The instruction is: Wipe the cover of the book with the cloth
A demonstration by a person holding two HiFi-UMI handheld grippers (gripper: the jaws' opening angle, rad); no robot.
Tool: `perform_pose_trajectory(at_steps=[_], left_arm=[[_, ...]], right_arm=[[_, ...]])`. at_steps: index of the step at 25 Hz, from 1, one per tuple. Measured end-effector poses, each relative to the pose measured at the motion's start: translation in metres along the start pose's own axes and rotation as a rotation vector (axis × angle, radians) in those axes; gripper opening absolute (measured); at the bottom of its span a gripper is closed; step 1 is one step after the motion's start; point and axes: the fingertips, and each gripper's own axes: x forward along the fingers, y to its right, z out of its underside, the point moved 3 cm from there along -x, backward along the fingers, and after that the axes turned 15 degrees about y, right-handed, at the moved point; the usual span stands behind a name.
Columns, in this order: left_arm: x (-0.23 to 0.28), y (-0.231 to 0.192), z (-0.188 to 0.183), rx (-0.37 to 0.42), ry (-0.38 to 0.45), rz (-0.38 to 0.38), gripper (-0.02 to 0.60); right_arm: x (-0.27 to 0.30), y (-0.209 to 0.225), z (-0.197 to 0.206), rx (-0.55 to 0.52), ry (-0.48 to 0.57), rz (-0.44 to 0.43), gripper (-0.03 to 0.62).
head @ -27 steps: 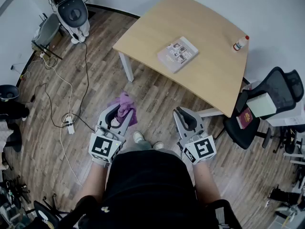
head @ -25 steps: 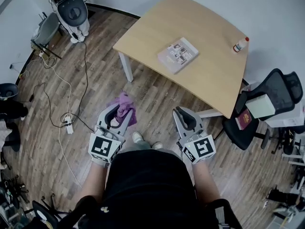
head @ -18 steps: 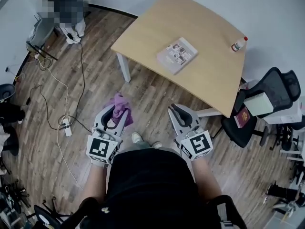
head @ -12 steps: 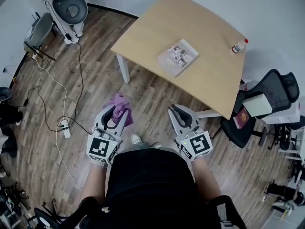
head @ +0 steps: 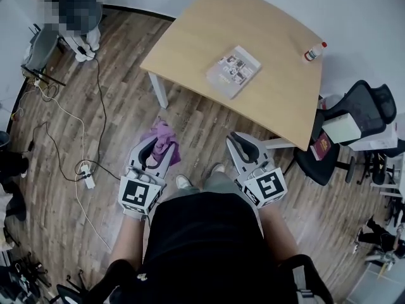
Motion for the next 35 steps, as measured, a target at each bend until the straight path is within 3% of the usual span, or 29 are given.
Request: perform_pose_trajectory(at_steps=[9,27,35], left_arm=[[0.042,-0.010,0.010,-0.005,-0.048,-0.016,0.152],[0.241,0.001,0.005,0.070,-0.109,-0.110,0.152],[0.287,0.018,0.023,0.108,-0.202,-0.083,0.152]], right_arm=[[0.022,0.045,0.010,0.061,0.013,0.006,0.057],[0.077,0.263,0.019,0.174,0.049,-0.067,0.057],[0.078,0.317,0.033,0.244,0.047,-0.059,0.057]])
